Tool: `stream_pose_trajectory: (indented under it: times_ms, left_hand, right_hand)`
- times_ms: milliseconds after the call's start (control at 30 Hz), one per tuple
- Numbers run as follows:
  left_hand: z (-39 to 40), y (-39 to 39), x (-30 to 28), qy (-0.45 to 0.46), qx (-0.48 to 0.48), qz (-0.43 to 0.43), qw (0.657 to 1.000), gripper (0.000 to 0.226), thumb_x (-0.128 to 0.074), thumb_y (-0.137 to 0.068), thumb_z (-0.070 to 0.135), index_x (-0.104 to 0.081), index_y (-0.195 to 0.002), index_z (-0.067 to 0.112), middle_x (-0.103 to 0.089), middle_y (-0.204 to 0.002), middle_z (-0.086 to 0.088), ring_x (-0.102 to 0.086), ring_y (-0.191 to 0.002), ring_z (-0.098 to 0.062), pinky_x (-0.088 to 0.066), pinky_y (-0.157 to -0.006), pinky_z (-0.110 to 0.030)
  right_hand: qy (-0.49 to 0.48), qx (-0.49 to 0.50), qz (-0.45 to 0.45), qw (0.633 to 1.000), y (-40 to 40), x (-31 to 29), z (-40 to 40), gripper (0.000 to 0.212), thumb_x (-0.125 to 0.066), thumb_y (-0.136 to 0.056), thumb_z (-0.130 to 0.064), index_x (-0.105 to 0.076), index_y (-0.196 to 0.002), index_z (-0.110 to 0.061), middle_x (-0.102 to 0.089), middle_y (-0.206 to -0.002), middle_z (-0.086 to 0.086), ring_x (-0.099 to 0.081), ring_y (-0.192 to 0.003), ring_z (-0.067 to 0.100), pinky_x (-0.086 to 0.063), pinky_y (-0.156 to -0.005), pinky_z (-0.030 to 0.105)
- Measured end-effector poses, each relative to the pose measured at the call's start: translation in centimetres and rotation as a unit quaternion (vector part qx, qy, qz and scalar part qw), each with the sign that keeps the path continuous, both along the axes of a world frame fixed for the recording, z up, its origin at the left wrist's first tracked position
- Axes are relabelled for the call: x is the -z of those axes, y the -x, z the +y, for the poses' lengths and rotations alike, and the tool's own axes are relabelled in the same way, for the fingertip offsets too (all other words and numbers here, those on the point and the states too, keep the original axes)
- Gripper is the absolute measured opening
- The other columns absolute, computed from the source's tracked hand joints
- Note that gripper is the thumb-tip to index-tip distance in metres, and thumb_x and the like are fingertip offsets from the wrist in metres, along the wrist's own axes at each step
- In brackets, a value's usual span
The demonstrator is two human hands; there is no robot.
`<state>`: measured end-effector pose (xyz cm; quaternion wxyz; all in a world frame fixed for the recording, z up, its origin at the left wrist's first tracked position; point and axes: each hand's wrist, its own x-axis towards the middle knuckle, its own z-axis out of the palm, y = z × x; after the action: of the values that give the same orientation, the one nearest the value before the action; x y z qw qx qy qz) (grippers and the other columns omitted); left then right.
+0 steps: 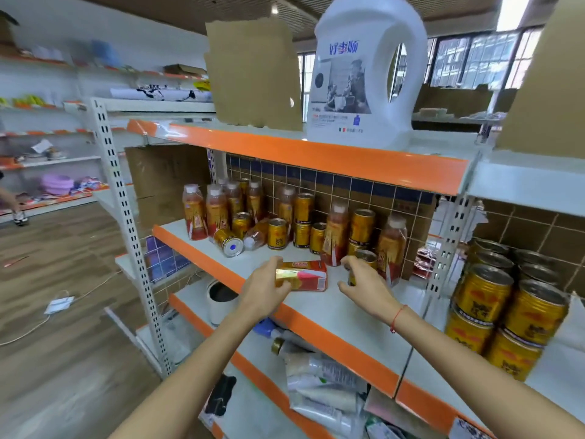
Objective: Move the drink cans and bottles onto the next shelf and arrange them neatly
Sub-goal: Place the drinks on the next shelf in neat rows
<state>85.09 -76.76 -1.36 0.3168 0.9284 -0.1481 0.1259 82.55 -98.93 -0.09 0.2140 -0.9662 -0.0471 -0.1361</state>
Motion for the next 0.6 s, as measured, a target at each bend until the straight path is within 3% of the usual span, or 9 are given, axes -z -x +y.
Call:
stream_pose_trajectory:
  times_ms: [233, 600]
  left_hand:
    - [-0.3, -4.1, 0.3, 0.028, -0.005, 0.02, 0.999, 0.055, -0.056, -0.088, 0.024, -0.039, -0.139, 0.015, -0.049, -0.138, -0.009, -0.049, -0.124, -0.024, -0.044, -0.099, -0.042]
    - [2.3, -12.0, -0.1, 0.038, 0.026, 0.005, 0.999, 0.052, -0.058, -0.087, 0.024, -0.041, -0.134, 0.012, -0.052, -0.133, -0.01, -0.053, -0.116, -0.025, -0.047, -0.093, -0.042]
  right_hand:
    - [-0.009, 0.001, 0.0, 1.0, -3.3, -0.3, -0.4, 0.047, -0.061, -0.089, -0.025, -0.043, -0.131, -0.012, -0.052, -0.129, 0.008, -0.053, -0.116, 0.023, -0.047, -0.094, 0.035]
    - [-0.044, 0.044, -0.015, 0.998, -8.5, -0.7, 2.0, 0.041, -0.061, -0.09, -0.023, -0.047, -0.128, -0.017, -0.054, -0.126, 0.003, -0.055, -0.114, 0.019, -0.05, -0.092, 0.031]
